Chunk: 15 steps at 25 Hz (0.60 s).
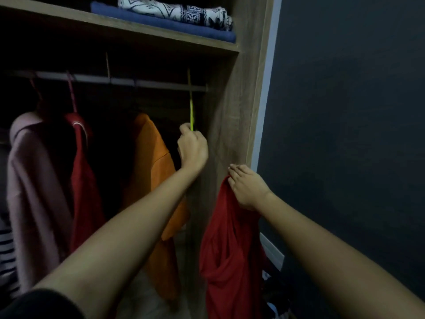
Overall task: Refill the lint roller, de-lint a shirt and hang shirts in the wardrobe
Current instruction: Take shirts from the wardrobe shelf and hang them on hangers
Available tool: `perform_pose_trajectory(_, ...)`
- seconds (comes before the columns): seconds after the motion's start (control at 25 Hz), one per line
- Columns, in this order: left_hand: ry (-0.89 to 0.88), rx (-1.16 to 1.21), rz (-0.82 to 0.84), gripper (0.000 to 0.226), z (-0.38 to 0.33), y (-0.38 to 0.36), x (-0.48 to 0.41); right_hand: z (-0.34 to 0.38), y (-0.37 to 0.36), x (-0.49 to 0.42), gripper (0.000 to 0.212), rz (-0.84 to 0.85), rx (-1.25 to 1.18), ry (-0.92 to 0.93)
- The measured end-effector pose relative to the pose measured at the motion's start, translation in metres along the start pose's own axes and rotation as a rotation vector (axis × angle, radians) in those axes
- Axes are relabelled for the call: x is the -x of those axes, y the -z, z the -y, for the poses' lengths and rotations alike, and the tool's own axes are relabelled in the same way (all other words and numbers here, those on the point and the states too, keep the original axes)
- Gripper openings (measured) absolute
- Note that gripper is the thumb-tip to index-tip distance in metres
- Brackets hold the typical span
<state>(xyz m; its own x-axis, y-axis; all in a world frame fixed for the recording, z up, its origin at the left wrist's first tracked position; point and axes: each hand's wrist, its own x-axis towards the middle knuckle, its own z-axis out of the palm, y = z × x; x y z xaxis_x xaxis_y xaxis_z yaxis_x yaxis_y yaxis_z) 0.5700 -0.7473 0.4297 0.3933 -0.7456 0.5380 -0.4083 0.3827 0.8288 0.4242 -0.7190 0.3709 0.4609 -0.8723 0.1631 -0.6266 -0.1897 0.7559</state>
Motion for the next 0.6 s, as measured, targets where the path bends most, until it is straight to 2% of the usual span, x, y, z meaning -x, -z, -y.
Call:
perform_pose_trajectory(0.2,-0.073,-0.037,-0.119,0.036,0.049,0.071,0.085,0.007,0.007,0.0,0.055,-0.007,-0.119,-0.031)
perform_pose_trajectory(0.36,-0.017,0.059,-0.129,0.012,0.095,0.143,0.118,0.009,0.02,-0.002,0.057,0.027,-0.271,-0.095)
perform_pose_trajectory(0.44,0.034,0.14,-0.128,0.01,0.113,0.178,0.12,0.014,0.029,-0.001,0.053,0.063,-0.478,-0.122)
perform_pose_trajectory(0.6,0.14,0.299,-0.107,0.009,0.137,0.232,0.133,0.02,0.033,-0.003,0.047,0.139,-1.098,-0.256)
